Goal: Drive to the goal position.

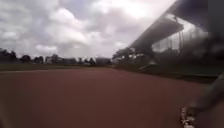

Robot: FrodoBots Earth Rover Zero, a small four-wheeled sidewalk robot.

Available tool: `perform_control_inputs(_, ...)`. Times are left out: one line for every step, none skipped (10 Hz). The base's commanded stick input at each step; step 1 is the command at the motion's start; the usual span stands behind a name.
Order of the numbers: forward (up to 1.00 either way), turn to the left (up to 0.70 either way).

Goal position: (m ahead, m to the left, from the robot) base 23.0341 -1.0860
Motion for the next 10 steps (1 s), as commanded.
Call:
perform_control_inputs(0.70, 0.00)
perform_control_inputs(0.70, 0.00)
perform_control_inputs(0.70, 0.00)
perform_control_inputs(0.70, 0.00)
perform_control_inputs(0.70, 0.00)
perform_control_inputs(0.70, 0.00)
perform_control_inputs(0.70, 0.00)
perform_control_inputs(0.70, 0.00)
perform_control_inputs(0.70, 0.00)
perform_control_inputs(0.70, 0.00)
